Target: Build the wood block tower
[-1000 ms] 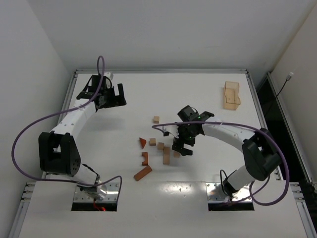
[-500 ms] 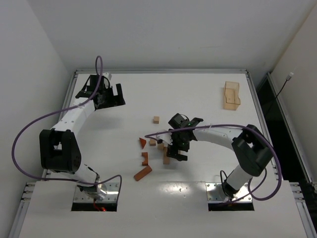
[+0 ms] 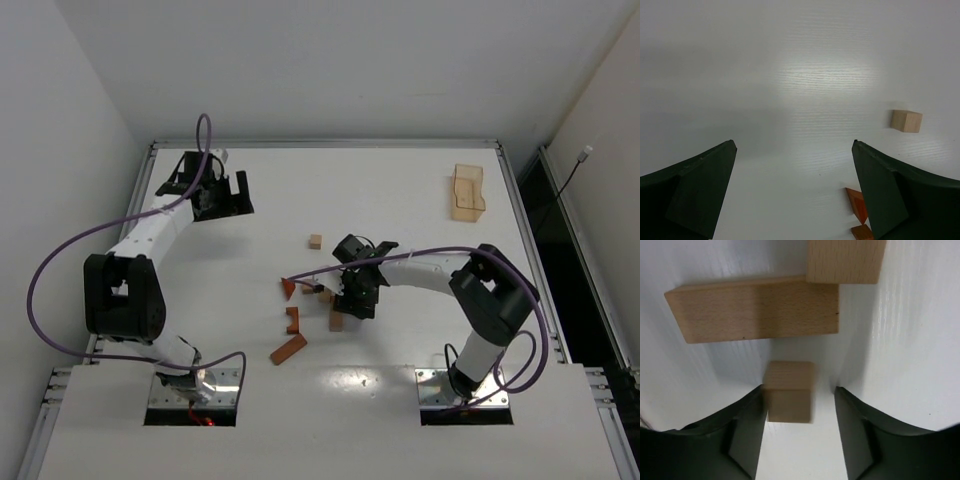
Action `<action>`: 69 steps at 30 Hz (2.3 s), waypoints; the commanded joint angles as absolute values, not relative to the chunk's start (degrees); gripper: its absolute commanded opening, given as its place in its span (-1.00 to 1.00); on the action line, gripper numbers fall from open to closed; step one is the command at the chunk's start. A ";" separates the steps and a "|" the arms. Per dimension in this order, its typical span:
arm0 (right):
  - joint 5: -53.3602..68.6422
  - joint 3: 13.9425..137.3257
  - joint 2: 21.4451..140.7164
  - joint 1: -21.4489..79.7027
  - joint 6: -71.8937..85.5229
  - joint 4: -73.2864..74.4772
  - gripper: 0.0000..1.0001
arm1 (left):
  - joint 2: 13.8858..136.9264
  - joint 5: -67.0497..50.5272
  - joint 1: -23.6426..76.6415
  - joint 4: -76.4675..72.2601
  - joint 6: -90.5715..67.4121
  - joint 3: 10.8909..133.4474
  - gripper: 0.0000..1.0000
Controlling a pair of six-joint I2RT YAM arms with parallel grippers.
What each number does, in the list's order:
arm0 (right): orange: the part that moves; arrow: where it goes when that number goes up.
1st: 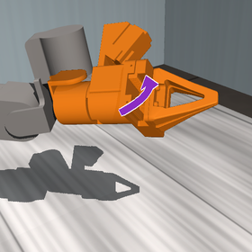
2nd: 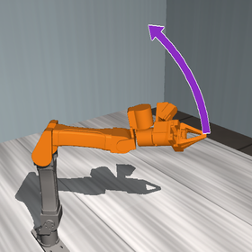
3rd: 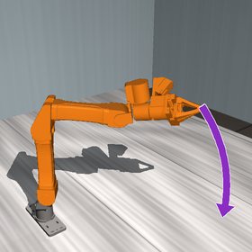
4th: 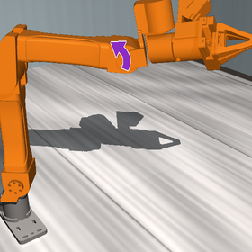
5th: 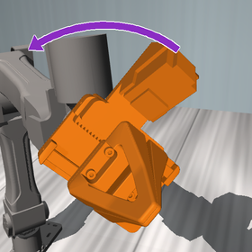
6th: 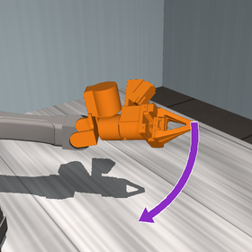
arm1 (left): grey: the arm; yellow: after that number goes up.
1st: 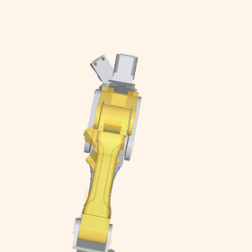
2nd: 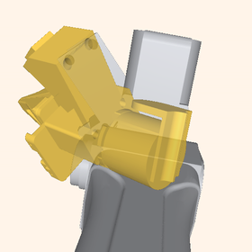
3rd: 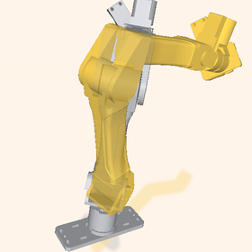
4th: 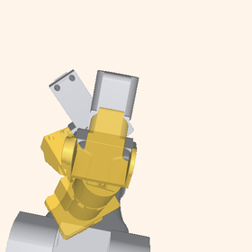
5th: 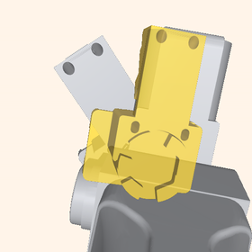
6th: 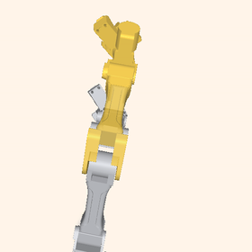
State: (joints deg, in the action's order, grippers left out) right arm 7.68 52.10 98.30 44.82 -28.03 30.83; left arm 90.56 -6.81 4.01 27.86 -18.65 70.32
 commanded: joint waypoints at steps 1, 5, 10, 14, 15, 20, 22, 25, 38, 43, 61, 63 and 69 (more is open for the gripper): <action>7.03 54.14 98.53 46.14 -27.16 28.75 -0.02 | 90.44 -6.77 3.34 26.72 -18.37 71.28 1.00; 6.42 54.14 96.86 47.72 -27.16 28.74 -0.88 | 90.44 -6.77 3.34 26.19 -18.37 70.75 1.00; 7.03 55.45 94.58 47.72 -26.02 30.49 -1.00 | 90.97 -6.77 3.34 25.66 -18.37 70.75 1.00; 6.16 59.67 92.72 45.45 -19.62 31.64 -1.00 | 90.35 -2.12 3.34 24.61 -19.69 70.22 1.00; 4.15 60.72 92.20 44.92 -17.60 31.64 -1.00 | 89.83 -1.24 3.86 24.09 -20.38 70.22 1.00; 1.42 67.23 94.99 42.89 -1.34 31.64 -1.00 | 87.64 4.38 6.67 24.08 -21.45 69.09 1.00; -2.10 69.78 97.02 42.37 4.97 31.64 -1.00 | 86.40 5.01 8.08 23.29 -21.97 68.21 1.00; -4.04 74.43 102.45 41.66 10.01 34.35 -1.00 | 85.25 5.01 8.70 22.59 -21.45 67.32 1.00; -2.56 92.98 118.12 35.60 29.87 43.15 -1.00 | 87.01 6.06 9.76 22.59 -21.45 68.55 1.00; -0.19 92.99 118.74 33.23 31.46 40.97 -1.00 | 88.85 6.06 9.76 22.59 -21.45 69.08 1.00; 5.01 96.59 127.88 31.20 31.55 37.97 -1.00 | 92.99 4.22 9.76 23.20 -20.83 71.98 1.00; 4.39 96.59 127.88 31.20 31.55 37.97 -1.00 | 92.99 4.22 9.76 23.20 -20.83 71.98 1.00; 2.82 97.12 129.02 31.20 32.08 38.49 -1.00 | 92.99 4.22 9.76 23.73 -20.83 71.98 1.00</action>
State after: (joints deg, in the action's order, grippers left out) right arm 3.92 95.20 128.01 31.33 30.70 38.98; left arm 93.06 4.69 9.34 24.43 -21.04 69.91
